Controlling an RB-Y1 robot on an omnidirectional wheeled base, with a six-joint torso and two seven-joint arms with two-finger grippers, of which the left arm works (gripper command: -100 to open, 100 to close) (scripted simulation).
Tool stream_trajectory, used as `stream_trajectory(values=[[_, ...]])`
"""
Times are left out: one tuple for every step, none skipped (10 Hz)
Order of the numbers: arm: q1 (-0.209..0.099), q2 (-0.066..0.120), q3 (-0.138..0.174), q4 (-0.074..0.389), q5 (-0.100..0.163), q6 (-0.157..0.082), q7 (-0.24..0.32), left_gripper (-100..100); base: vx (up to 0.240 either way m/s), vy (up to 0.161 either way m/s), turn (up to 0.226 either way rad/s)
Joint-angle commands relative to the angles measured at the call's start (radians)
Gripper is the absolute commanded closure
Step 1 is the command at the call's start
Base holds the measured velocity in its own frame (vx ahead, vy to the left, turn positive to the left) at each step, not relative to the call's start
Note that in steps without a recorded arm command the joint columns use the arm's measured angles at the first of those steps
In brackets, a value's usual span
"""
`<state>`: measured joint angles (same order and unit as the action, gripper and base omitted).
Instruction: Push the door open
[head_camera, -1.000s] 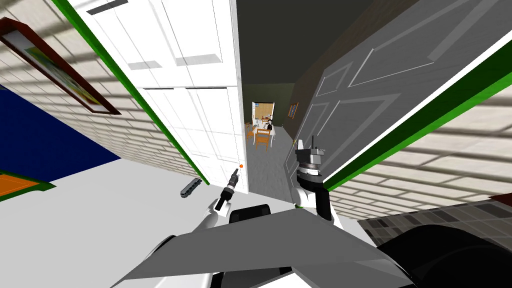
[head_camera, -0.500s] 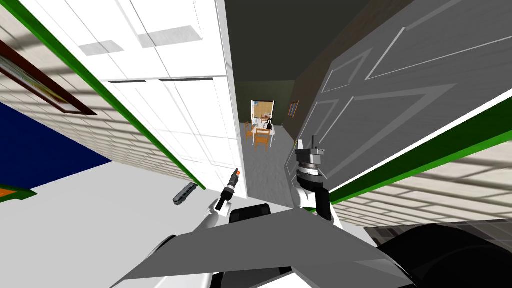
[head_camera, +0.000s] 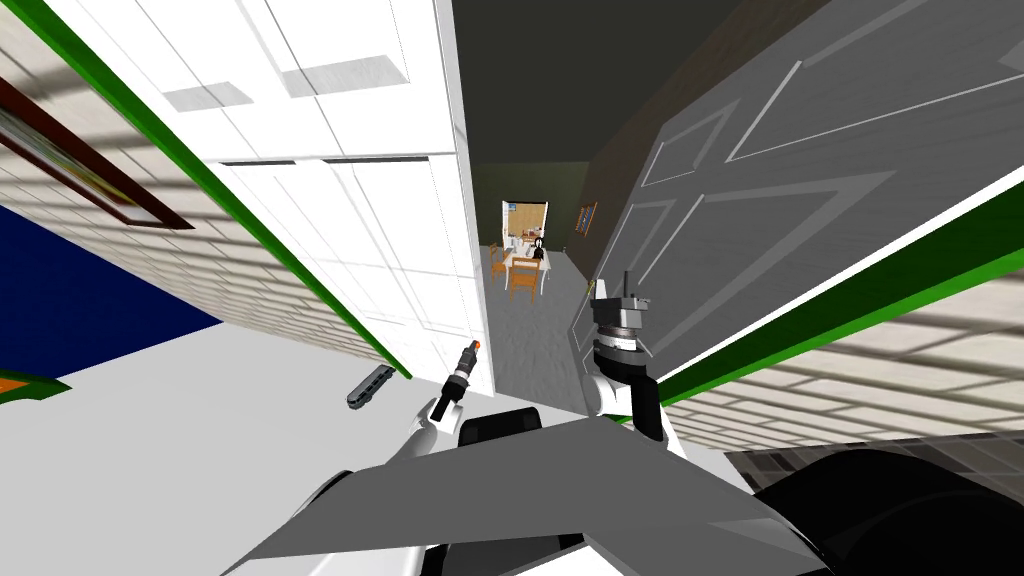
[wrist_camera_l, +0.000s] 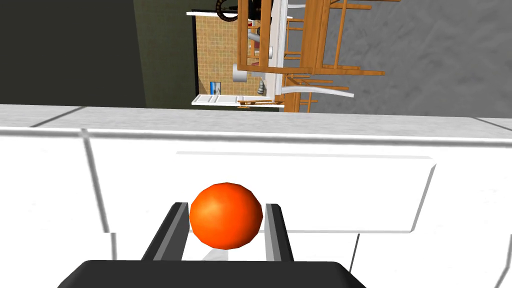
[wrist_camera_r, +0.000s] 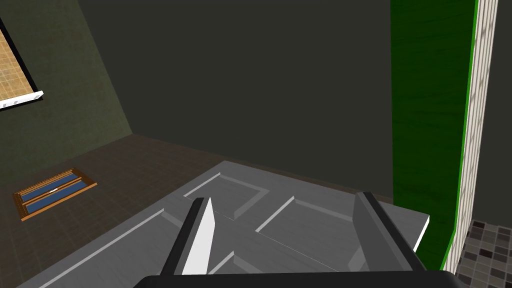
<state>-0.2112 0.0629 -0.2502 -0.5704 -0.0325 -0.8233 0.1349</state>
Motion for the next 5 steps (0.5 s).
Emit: stream_trajectory(values=[[-0.001, 0.0, 0.0, -0.002, 0.0, -0.002, 0.0, 100, 0.0, 0.0, 0.0], [0.0, 0.007, 0.013, 0.001, 0.006, 0.0, -0.006, 100, 0.092, -0.05, 0.019], [0.0, 0.009, 0.019, 0.002, 0.009, 0.0, -0.009, 100, 0.136, -0.085, 0.031], [0.0, 0.012, 0.027, 0.003, 0.013, 0.0, -0.012, 100, 0.144, -0.079, 0.028], [0.0, 0.015, 0.036, 0.003, 0.016, 0.001, -0.016, 100, 0.15, -0.09, 0.025]])
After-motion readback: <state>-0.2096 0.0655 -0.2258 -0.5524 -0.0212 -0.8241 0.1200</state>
